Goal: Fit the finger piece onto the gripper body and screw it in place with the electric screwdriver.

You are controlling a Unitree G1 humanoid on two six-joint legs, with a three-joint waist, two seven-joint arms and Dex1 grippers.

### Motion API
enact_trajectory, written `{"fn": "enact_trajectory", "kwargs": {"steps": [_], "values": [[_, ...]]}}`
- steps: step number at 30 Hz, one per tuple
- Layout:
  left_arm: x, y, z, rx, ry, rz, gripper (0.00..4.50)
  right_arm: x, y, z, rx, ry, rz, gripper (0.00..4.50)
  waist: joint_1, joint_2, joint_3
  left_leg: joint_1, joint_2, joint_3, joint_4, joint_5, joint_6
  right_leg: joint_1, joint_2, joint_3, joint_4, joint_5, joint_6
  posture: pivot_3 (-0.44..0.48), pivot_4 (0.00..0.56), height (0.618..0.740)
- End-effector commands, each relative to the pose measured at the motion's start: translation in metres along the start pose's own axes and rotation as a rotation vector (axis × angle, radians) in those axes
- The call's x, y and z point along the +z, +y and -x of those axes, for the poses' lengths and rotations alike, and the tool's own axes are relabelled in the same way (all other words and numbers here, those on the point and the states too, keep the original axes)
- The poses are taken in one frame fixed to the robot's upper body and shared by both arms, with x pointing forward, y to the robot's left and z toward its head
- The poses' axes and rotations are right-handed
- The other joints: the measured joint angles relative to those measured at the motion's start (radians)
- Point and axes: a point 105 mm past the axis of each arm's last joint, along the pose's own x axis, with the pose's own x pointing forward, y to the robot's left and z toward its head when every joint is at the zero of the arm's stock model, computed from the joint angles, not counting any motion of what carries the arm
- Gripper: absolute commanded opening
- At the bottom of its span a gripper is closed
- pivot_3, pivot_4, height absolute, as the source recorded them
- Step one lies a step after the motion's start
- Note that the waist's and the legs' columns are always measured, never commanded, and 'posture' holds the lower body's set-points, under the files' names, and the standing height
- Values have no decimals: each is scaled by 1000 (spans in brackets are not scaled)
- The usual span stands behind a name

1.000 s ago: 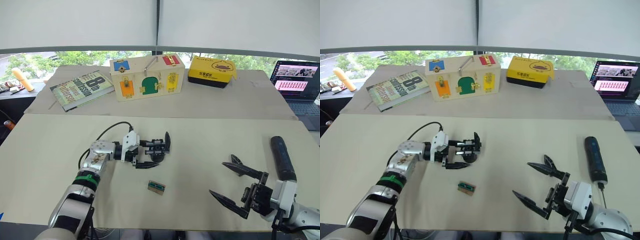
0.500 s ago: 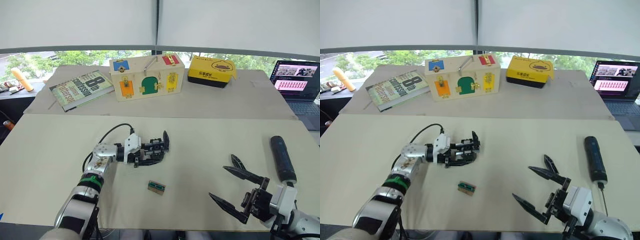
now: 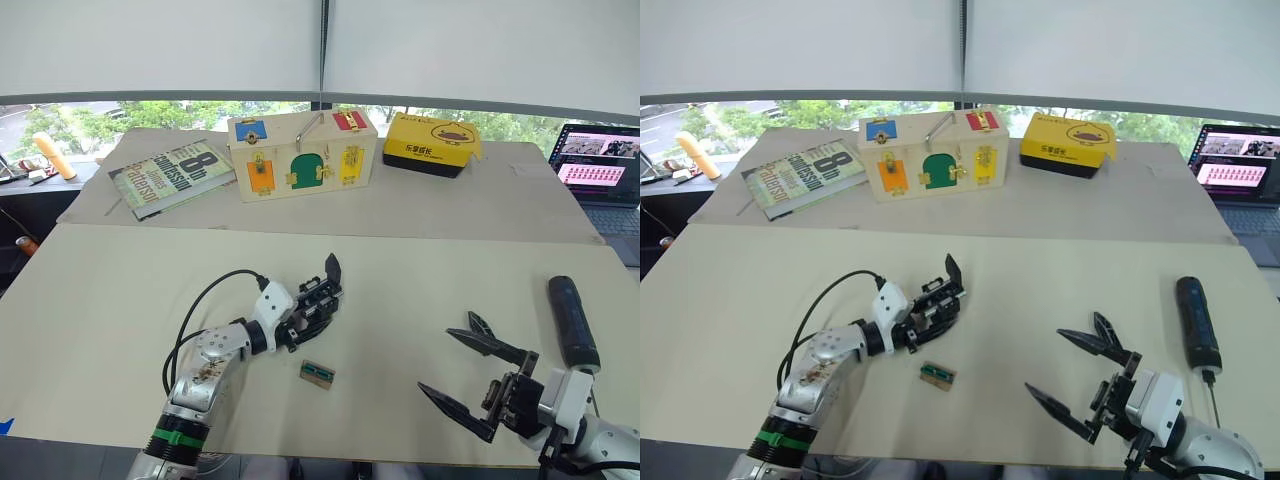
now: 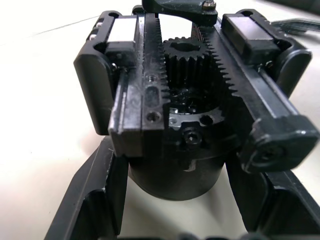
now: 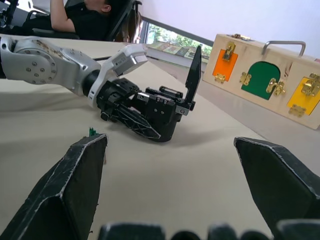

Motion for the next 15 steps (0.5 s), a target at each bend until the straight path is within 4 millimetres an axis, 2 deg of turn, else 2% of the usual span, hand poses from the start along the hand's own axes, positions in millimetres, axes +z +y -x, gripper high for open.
{"fn": "enact_trajectory", "kwargs": {"steps": [1, 9, 11, 12, 13, 14, 15], "values": [[5, 0, 1, 33, -11, -41, 2297, 7, -3, 4, 0, -31, 36, 4500, 0, 0, 0, 0, 0, 0, 0, 0, 0, 0, 0, 0, 0, 0, 0, 0, 150, 740], [-1, -4, 3, 22, 13, 18, 2297, 5, -1, 4, 11, -33, 38, 4500, 0, 0, 0, 1, 0, 0, 0, 0, 0, 0, 0, 2, 0, 0, 0, 0, 150, 740], [-1, -4, 4, 14, 12, 15, 3343, 5, -1, 3, 12, -34, 39, 4500, 0, 0, 0, 1, 0, 0, 0, 0, 0, 0, 0, 2, 0, 0, 0, 0, 150, 740], [0, -4, 6, 6, 7, 19, 3639, 5, -1, 2, 13, -34, 40, 4500, -1, 0, 0, 1, 0, 0, 0, 0, 0, 0, 0, 2, 0, 0, 0, 0, 150, 740], [1, -4, 7, -5, 4, 26, 4180, 6, -1, 2, 13, -35, 40, 4500, -2, 0, 0, 1, 0, 0, 0, 0, 0, 0, 0, 2, 0, 0, 0, 0, 150, 740], [1, -3, 8, -9, 3, 23, 4454, 6, -1, 1, 13, -36, 40, 4500, -2, 0, 0, 1, 0, 0, 0, 0, 0, 0, 0, 2, 0, 0, 0, 0, 150, 740], [3, -1, 11, -26, -6, 17, 4454, 6, -1, 0, 13, -38, 41, 4500, -2, 0, 0, 1, 0, 0, -1, 0, 0, 0, 0, 2, 0, 0, 0, 0, 150, 740]]}}
